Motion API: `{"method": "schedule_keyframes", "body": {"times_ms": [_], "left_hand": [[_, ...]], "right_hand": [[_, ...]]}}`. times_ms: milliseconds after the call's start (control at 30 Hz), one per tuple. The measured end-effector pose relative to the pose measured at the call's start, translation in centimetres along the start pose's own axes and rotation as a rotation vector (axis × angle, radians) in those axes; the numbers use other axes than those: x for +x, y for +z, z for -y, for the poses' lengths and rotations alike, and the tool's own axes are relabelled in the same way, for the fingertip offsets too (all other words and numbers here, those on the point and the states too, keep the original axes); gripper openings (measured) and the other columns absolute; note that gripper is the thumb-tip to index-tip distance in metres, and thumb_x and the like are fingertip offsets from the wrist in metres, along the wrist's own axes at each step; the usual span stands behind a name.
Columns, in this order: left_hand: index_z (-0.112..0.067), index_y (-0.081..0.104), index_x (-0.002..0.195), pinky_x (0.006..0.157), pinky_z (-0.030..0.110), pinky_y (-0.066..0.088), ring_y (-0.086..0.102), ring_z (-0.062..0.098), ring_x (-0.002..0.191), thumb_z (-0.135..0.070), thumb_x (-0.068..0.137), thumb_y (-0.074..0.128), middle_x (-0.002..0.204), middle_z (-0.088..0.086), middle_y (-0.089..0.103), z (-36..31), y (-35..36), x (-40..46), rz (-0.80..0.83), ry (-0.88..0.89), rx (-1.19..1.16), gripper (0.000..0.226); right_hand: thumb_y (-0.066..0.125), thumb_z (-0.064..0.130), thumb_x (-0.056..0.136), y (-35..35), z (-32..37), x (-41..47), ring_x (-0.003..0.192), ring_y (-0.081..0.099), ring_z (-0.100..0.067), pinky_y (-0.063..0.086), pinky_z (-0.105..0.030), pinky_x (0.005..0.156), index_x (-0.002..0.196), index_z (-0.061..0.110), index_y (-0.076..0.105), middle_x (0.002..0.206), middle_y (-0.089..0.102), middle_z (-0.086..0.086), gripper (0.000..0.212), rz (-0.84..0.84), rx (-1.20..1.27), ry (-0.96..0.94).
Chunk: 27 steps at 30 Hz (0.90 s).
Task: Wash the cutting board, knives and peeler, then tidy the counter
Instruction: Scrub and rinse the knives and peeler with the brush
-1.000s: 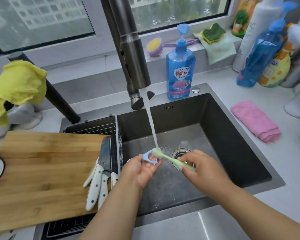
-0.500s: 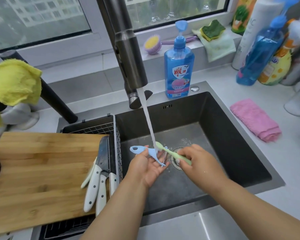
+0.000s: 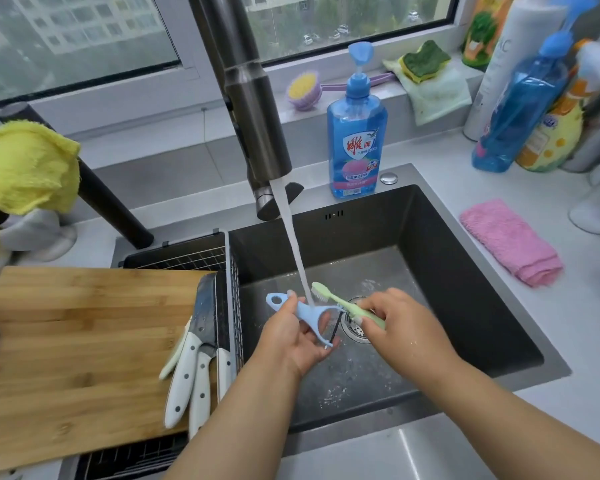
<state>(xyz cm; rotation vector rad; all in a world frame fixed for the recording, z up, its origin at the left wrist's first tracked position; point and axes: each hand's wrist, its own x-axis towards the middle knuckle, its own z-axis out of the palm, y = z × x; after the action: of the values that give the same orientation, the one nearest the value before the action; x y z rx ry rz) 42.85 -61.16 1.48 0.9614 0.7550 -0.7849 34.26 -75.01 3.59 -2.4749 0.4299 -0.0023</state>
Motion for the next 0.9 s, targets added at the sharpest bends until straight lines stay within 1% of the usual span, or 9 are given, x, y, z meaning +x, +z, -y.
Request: {"method": "schedule_keyframes", "body": {"times_ms": [67, 133, 267, 367, 433, 533, 633, 733, 900], "left_hand": [[-0.014, 0.060, 0.095, 0.063, 0.041, 0.055, 0.068, 0.026, 0.063, -0.043, 0.095, 0.055, 0.073, 0.011, 0.071, -0.1, 0.1, 0.1, 0.004, 0.002, 0.024, 0.029], [-0.011, 0.057, 0.091, 0.054, 0.039, 0.055, 0.067, 0.031, 0.067, -0.041, 0.097, 0.053, 0.083, 0.016, 0.069, -0.2, 0.1, 0.4, 0.020, 0.003, 0.008, 0.031], [-0.010, 0.049, 0.084, 0.074, 0.045, 0.054, 0.058, 0.024, 0.073, -0.031, 0.101, 0.048, 0.082, 0.012, 0.052, -0.5, -0.1, 0.8, 0.036, 0.112, -0.046, 0.027], [-0.008, 0.051, 0.103, 0.089, 0.050, 0.047, 0.059, 0.029, 0.095, -0.025, 0.102, 0.042, 0.104, 0.018, 0.055, -0.8, -0.5, 0.5, 0.077, 0.130, -0.038, 0.020], [-0.006, 0.049, 0.102, 0.087, 0.051, 0.047, 0.061, 0.033, 0.094, -0.028, 0.104, 0.039, 0.113, 0.022, 0.055, -0.8, -1.1, 0.4, 0.107, 0.118, -0.038, 0.025], [-0.006, 0.050, 0.092, 0.077, 0.043, 0.048, 0.062, 0.029, 0.081, -0.036, 0.103, 0.037, 0.097, 0.018, 0.063, -0.7, -1.7, 0.2, 0.170, 0.095, -0.005, 0.034], [-0.010, 0.047, 0.108, 0.075, 0.040, 0.047, 0.067, 0.032, 0.081, -0.045, 0.100, 0.039, 0.101, 0.024, 0.069, -0.6, -1.7, 0.3, 0.218, 0.074, 0.015, 0.037], [-0.008, 0.052, 0.126, 0.090, 0.045, 0.047, 0.064, 0.037, 0.101, -0.052, 0.099, 0.036, 0.112, 0.029, 0.066, -0.2, -1.3, 0.6, 0.240, 0.062, 0.043, 0.054], [-0.012, 0.050, 0.120, 0.071, 0.049, 0.056, 0.068, 0.037, 0.084, -0.054, 0.099, 0.029, 0.111, 0.027, 0.063, 0.0, -0.6, 0.8, 0.242, 0.137, 0.127, 0.052]], "right_hand": [[0.058, 0.035, 0.091, -0.2, 0.2, 0.1, 0.083, 0.055, -0.012, 0.041, -0.027, 0.068, 0.106, 0.031, 0.065, 0.095, 0.053, 0.011, 0.018, 0.006, 0.008, -0.010], [0.058, 0.037, 0.091, 0.0, 0.7, -0.4, 0.082, 0.051, -0.010, 0.035, -0.023, 0.067, 0.107, 0.032, 0.065, 0.095, 0.051, 0.012, 0.019, 0.037, -0.007, -0.050], [0.058, 0.039, 0.091, 0.0, 1.0, -1.0, 0.083, 0.049, -0.008, 0.033, -0.021, 0.066, 0.110, 0.033, 0.064, 0.095, 0.051, 0.012, 0.021, 0.081, -0.016, -0.056], [0.062, 0.038, 0.088, -0.3, 0.7, -1.3, 0.075, 0.048, -0.006, 0.035, -0.016, 0.059, 0.102, 0.032, 0.067, 0.085, 0.050, 0.013, 0.016, 0.120, 0.038, -0.024], [0.065, 0.035, 0.086, -0.8, 0.5, -1.3, 0.069, 0.052, -0.010, 0.049, -0.026, 0.061, 0.094, 0.031, 0.069, 0.076, 0.051, 0.010, 0.010, 0.144, 0.158, 0.027], [0.068, 0.030, 0.085, -1.4, 0.2, -1.0, 0.067, 0.056, -0.015, 0.055, -0.044, 0.069, 0.089, 0.029, 0.071, 0.069, 0.054, 0.004, 0.005, 0.118, 0.298, 0.089], [0.068, 0.030, 0.086, -0.9, 0.6, -0.9, 0.067, 0.053, -0.011, 0.055, -0.040, 0.070, 0.092, 0.029, 0.071, 0.074, 0.054, 0.005, 0.007, 0.156, 0.272, 0.039], [0.065, 0.032, 0.087, 0.0, 1.2, -0.6, 0.072, 0.051, -0.009, 0.047, -0.026, 0.064, 0.095, 0.033, 0.068, 0.081, 0.052, 0.010, 0.009, 0.102, 0.217, 0.013], [0.063, 0.033, 0.088, -0.3, 1.6, -0.1, 0.071, 0.050, -0.007, 0.036, -0.020, 0.059, 0.089, 0.036, 0.066, 0.079, 0.050, 0.012, 0.004, 0.095, 0.213, 0.001]]}}
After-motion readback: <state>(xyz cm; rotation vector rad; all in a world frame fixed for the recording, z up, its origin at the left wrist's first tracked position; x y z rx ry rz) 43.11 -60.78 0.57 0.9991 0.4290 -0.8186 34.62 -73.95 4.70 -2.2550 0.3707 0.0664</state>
